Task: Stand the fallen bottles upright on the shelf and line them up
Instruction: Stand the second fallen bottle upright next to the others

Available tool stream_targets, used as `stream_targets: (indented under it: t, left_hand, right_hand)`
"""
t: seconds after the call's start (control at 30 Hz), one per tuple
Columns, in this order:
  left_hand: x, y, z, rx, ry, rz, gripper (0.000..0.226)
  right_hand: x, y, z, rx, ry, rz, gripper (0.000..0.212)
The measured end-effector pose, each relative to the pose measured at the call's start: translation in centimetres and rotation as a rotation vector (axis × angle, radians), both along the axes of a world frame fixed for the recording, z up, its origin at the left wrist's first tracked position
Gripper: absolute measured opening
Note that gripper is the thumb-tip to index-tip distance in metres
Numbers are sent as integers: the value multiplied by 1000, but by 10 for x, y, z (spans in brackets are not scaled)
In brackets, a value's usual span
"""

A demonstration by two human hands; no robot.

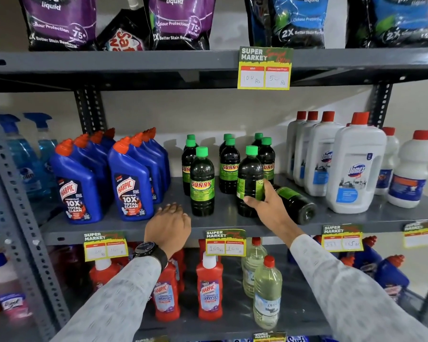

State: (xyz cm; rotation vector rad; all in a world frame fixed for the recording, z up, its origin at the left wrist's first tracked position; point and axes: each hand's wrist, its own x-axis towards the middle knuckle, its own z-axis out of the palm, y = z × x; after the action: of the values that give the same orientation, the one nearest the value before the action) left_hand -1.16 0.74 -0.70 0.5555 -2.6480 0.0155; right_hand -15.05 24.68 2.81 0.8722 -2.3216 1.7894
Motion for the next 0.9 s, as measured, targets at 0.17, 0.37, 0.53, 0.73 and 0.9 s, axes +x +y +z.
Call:
stream_targets:
  t: [0.17,0.37,0.53,0.73,0.9]
  left_hand:
    - [-1,-1,-1,3,1,-1,74]
    - [-1,-3,-4,14,7,-14,88]
    - [-2,-3,-3,34,-6,-7,81]
    - [-1,-2,-3,38,-21,-4,77]
    - [-1,-2,-3,42,-20,-2,75]
  right_hand:
    - [5,-2,0,24,61,-65,60]
    - [-1,6,-1,-33,-91,84,65]
    - [-4,10,-1,7,-115,113,58]
    - [6,4,1,57,43,-9,65]
    - [0,6,-3,36,-3,14,77]
